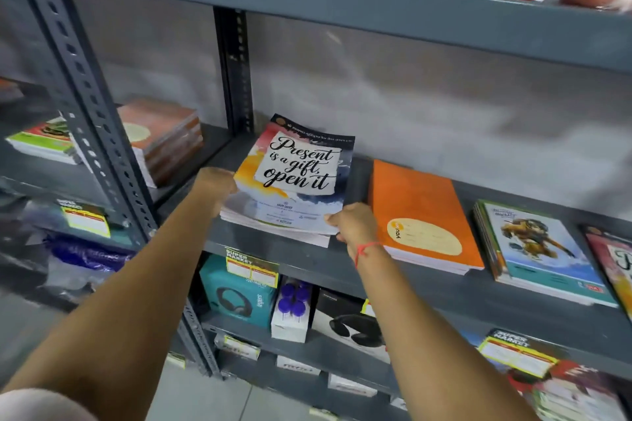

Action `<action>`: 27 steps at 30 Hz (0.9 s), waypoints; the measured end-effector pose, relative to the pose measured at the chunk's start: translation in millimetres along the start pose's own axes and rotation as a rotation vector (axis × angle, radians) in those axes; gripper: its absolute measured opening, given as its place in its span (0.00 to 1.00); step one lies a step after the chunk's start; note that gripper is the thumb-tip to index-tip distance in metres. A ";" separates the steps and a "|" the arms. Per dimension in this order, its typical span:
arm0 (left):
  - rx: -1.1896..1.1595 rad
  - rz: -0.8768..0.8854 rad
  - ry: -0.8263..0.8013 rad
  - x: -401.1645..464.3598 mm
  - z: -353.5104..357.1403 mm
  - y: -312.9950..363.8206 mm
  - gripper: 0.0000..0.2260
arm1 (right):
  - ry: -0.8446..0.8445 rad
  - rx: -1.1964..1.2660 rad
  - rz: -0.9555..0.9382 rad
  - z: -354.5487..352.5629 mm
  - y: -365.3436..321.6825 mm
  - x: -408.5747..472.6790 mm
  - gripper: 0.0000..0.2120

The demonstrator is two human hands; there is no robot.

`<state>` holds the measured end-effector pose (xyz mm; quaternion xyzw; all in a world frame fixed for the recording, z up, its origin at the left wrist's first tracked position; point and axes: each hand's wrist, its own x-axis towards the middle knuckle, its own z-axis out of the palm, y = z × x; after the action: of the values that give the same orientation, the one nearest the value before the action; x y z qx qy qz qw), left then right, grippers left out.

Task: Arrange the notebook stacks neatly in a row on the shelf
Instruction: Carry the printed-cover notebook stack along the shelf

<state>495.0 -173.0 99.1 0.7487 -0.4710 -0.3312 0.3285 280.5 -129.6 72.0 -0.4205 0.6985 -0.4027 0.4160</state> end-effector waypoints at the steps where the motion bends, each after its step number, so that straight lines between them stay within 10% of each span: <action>1: -0.074 -0.038 -0.003 5.4 -0.1 -5.9 0.15 | -0.009 -0.047 0.013 4.7 3.2 -1.1 0.10; 8: 0.163 -0.021 -0.083 31.8 6.6 -40.8 0.16 | -0.059 -0.182 0.066 9.4 15.3 -6.9 0.28; 15: 0.498 -0.004 0.128 4.2 9.1 -8.5 0.18 | 0.049 -0.341 -0.056 -6.3 -1.1 -21.4 0.19; 20: 0.299 0.215 0.209 -41.3 60.4 37.5 0.15 | 0.192 -0.263 -0.155 -67.4 -14.9 -16.6 0.13; 27: 0.097 0.475 -0.144 -151.4 202.3 118.6 0.12 | 0.430 -0.213 -0.053 -217.1 37.1 -4.6 0.14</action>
<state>223.2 -110.1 108.3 0.6065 -0.6711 -0.2741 0.3265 72.8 -67.2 110.8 -0.3847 0.7983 -0.4179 0.2004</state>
